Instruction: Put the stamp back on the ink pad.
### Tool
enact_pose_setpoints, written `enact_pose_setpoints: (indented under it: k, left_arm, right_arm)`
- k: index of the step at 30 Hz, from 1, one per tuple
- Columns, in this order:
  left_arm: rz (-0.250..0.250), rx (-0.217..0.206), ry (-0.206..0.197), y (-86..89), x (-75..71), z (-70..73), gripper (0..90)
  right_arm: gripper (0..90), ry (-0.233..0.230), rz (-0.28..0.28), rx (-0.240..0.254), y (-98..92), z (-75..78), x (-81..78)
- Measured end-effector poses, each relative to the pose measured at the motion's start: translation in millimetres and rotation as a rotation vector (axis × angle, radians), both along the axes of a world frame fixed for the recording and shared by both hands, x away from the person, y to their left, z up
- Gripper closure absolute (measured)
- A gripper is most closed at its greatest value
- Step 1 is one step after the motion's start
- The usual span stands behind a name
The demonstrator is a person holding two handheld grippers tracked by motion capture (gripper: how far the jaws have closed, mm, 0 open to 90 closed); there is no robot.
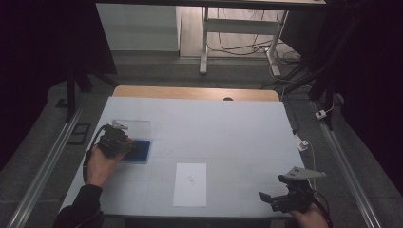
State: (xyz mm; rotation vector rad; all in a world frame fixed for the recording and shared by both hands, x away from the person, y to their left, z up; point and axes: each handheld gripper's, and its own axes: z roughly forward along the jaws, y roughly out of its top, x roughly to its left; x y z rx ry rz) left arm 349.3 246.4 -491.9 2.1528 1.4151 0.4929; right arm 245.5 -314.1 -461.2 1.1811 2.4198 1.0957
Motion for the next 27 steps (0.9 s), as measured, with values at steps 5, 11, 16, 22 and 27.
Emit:
enact_pose_setpoints:
  k: [5, 11, 16, 22, 27]
  left_arm:
    - [-0.001, 0.0, 0.02, 0.1, 0.6, -3.1, 58.3]
    - [0.0, 0.006, 0.028, -0.9, 0.7, -4.4, 58.2]
    - [0.006, -0.007, 0.032, 0.5, 0.9, -4.6, 57.8]
    - [0.023, -0.031, 0.035, 0.8, 1.2, -3.6, 53.6]
    - [0.031, -0.048, 0.026, 1.0, 0.5, -1.3, 47.3]
  right_arm:
    - [0.0, 0.001, 0.001, 0.0, 0.1, 0.0, 0.1]
    - [0.0, 0.001, 0.002, 0.0, 0.1, 0.0, 0.1]
    - [0.0, -0.001, 0.003, 0.0, 0.2, 0.0, 0.2]
    - [0.0, -0.001, 0.001, -0.001, 0.3, 0.1, 0.0]
    - [0.0, -0.001, 0.0, -0.001, 0.3, 0.1, 0.0]
